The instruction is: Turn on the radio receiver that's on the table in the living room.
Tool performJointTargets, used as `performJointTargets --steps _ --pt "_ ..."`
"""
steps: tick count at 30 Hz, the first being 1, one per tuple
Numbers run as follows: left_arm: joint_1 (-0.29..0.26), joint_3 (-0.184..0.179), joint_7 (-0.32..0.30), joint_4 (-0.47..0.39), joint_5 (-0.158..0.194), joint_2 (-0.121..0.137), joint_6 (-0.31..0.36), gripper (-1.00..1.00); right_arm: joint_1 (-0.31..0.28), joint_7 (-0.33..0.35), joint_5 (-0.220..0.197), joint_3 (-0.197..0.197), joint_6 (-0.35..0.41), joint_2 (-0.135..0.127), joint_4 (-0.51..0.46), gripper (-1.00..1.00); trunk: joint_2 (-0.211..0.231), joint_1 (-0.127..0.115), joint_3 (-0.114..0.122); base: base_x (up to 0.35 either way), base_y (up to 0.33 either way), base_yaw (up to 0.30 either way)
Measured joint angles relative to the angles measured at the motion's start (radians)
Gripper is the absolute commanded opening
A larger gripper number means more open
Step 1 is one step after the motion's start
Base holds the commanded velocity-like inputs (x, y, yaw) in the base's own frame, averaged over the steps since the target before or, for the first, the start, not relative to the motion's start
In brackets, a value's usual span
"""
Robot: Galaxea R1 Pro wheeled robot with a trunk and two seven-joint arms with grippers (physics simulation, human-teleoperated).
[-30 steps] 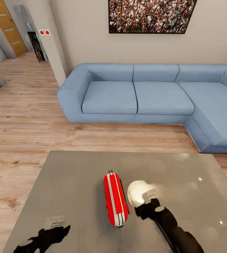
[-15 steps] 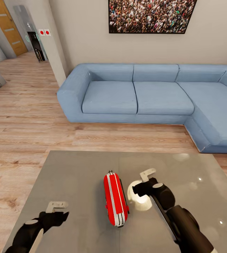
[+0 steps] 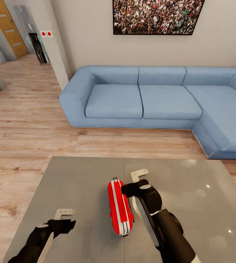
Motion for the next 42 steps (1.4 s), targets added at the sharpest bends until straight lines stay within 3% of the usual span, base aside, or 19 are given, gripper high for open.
performJointTargets --steps 3,4,10,17,25,32,42 --pt "-0.016 -0.001 0.0 0.053 -0.001 -0.014 -0.042 1.0 -0.045 -0.012 -0.006 0.0 0.0 0.0 0.109 1.0 0.0 0.0 0.0 0.0 0.0 0.0" --pt "-0.02 -0.001 0.0 0.065 -0.001 -0.02 -0.051 1.0 -0.074 -0.014 -0.008 0.0 -0.021 0.0 0.185 1.0 0.0 0.0 0.0 0.0 0.0 0.0" --pt "-0.024 -0.001 -0.001 0.071 0.002 -0.021 -0.053 1.0 -0.109 -0.01 -0.012 0.001 -0.11 0.0 0.329 1.0 0.0 0.0 0.0 0.0 0.0 0.0" --pt "-0.024 0.0 -0.002 0.076 0.006 -0.011 -0.055 1.0 -0.111 -0.005 -0.012 0.008 -0.101 0.0 0.267 1.0 0.0 0.0 0.0 0.0 0.0 0.0" --pt "-0.024 0.001 -0.002 0.076 0.007 -0.01 -0.055 1.0 -0.111 -0.007 -0.01 0.005 -0.021 0.0 0.169 1.0 0.0 0.0 0.0 0.0 0.0 0.129" --pt "-0.024 0.003 -0.002 0.076 0.008 -0.01 -0.055 1.0 -0.111 -0.007 -0.01 0.006 -0.011 0.0 0.156 1.0 0.0 0.0 0.0 0.0 0.0 0.255" --pt "-0.024 0.005 -0.002 0.074 0.008 -0.01 -0.056 1.0 -0.11 -0.008 -0.009 0.001 -0.025 0.0 0.157 1.0 0.0 0.0 0.0 0.0 0.0 0.025"
